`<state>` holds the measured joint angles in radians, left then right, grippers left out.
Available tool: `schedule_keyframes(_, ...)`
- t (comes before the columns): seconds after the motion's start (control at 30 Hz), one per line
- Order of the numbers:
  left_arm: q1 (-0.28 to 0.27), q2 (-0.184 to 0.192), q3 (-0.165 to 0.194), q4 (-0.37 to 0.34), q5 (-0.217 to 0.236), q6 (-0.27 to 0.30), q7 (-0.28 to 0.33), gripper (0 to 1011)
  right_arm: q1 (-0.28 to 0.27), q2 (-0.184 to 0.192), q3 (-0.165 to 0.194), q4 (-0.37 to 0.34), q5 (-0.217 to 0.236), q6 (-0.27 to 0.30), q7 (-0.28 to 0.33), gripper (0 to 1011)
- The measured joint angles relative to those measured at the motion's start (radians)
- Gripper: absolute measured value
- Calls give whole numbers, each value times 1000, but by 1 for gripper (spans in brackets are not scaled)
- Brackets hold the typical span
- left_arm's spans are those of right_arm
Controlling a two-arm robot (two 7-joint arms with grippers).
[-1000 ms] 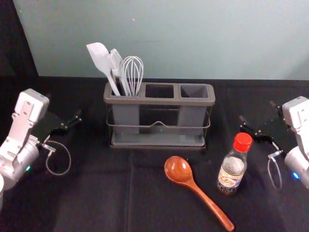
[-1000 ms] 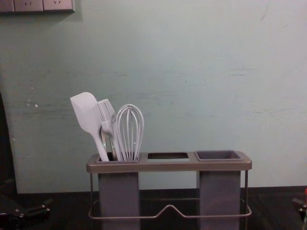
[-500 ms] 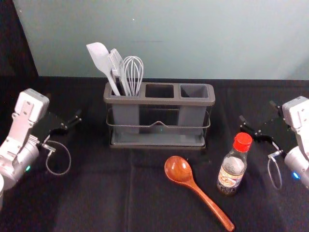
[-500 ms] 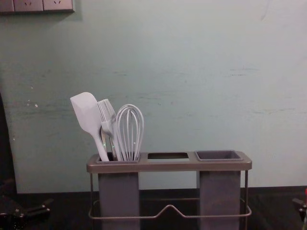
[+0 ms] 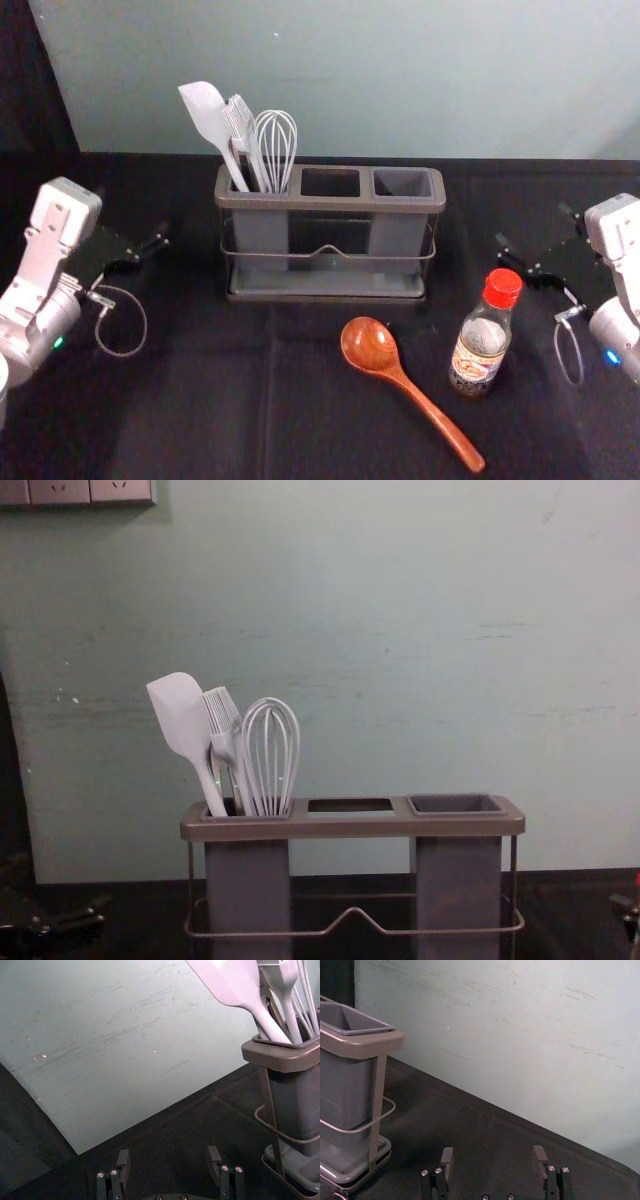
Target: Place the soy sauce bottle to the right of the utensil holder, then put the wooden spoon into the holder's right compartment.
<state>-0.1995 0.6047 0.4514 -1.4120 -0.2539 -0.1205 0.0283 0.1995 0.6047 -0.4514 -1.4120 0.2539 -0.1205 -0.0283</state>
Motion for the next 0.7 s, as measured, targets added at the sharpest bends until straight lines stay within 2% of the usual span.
schedule_keyframes(0.7, 0, 0, 0, 0, 0, 0, 0, 1005, 0, 0, 0, 0, 0, 0, 0, 1002)
